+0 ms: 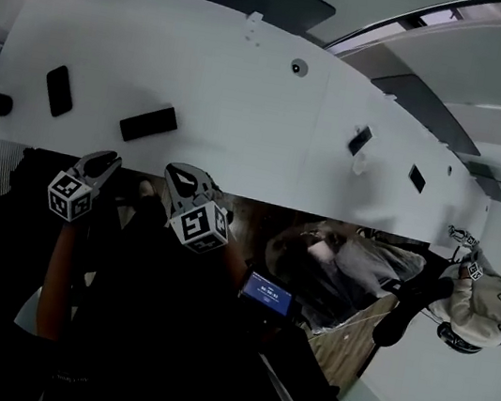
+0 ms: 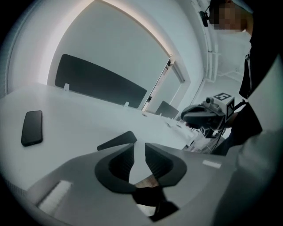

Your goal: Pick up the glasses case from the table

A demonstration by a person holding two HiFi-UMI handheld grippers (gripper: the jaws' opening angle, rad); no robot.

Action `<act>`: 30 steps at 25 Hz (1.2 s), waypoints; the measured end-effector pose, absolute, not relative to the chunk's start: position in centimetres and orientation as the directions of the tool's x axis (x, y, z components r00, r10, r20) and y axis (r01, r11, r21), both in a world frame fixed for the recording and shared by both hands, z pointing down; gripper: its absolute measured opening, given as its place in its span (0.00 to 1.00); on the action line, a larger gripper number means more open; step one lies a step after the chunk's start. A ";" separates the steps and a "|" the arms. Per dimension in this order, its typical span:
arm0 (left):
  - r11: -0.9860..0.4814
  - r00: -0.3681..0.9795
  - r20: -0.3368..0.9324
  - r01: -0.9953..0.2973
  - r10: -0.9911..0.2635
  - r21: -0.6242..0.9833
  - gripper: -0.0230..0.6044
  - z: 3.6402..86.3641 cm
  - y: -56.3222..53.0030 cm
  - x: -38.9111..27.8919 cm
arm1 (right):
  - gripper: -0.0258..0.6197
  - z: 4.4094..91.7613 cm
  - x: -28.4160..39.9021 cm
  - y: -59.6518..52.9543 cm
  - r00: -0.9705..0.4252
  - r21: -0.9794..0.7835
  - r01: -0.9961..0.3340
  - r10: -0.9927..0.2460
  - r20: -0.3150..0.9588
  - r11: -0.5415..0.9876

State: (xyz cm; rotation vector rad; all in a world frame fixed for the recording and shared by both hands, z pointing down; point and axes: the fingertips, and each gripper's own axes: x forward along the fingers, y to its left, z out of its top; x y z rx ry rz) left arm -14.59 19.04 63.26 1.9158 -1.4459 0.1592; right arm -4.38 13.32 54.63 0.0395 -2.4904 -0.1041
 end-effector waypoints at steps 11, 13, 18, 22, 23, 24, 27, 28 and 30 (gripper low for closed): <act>-0.193 0.273 0.806 -0.961 -0.525 0.199 0.32 69.0 14.3 -14.3 | 0.05 56.9 -6.4 4.8 -0.827 0.034 0.108 0.071 0.557 0.994; -0.286 0.234 0.871 -0.951 -0.431 0.115 0.39 70.9 14.0 -14.2 | 0.05 57.3 -5.4 3.4 -0.818 0.031 0.089 0.055 0.572 0.996; -0.420 0.182 0.944 -0.906 -0.276 0.052 0.58 73.5 13.6 -16.3 | 0.05 57.7 -5.0 1.5 -0.792 0.007 0.003 -0.002 0.610 1.000; -0.442 0.272 0.941 -0.882 -0.200 0.161 0.61 74.9 12.3 -16.5 | 0.05 57.8 -5.0 0.9 -0.780 -0.012 -0.063 -0.042 0.624 0.998; -0.455 0.296 0.940 -0.870 -0.169 0.192 0.63 75.5 12.1 -16.2 | 0.05 57.9 -5.1 0.9 -0.775 -0.005 -0.065 -0.047 0.631 0.998; -0.472 0.314 0.941 -0.854 -0.131 0.219 0.63 76.2 12.2 -15.9 | 0.05 57.9 -5.2 0.8 -0.769 0.005 -0.065 -0.053 0.636 0.998; -0.526 0.316 0.948 -0.812 -0.030 0.254 0.64 78.0 12.8 -15.4 | 0.05 57.5 -5.9 0.6 -0.767 0.015 -0.085 -0.075 0.637 0.996; -0.539 0.296 0.955 -0.808 -0.020 0.239 0.56 78.1 12.9 -15.8 | 0.05 57.3 -6.2 0.6 -0.769 0.016 -0.091 -0.081 0.634 0.996; -0.551 0.258 0.966 -0.809 -0.022 0.204 0.52 78.1 12.9 -16.5 | 0.05 57.0 -6.8 0.9 -0.775 0.020 -0.090 -0.083 0.626 0.996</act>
